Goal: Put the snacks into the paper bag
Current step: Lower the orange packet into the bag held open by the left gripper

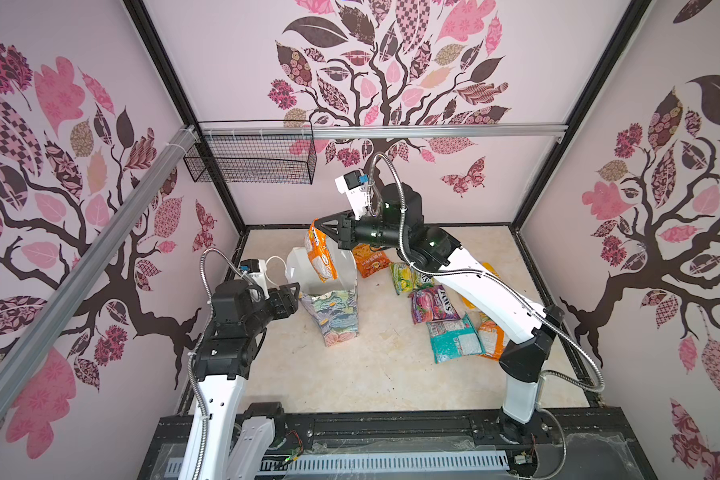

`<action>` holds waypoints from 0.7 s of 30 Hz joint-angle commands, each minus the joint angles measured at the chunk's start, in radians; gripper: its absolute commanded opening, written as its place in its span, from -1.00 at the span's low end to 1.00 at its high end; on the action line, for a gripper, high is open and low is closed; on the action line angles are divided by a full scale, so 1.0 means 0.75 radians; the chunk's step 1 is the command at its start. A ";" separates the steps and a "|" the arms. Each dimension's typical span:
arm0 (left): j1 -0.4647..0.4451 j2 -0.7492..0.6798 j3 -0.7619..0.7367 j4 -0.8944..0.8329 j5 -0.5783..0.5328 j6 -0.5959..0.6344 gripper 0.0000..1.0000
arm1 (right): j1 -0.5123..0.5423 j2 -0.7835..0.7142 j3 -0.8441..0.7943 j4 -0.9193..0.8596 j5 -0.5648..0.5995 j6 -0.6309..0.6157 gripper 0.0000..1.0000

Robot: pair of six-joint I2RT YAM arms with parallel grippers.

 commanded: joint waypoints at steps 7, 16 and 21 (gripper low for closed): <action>0.007 -0.007 0.008 0.009 0.006 0.007 0.40 | 0.011 0.074 0.041 -0.035 0.046 -0.057 -1.00; 0.007 -0.006 0.008 0.009 0.006 0.006 0.41 | 0.007 0.107 0.026 -0.086 0.103 -0.064 -1.00; 0.007 -0.004 0.007 0.015 0.016 0.005 0.40 | 0.009 0.123 -0.009 -0.078 0.089 -0.043 -1.00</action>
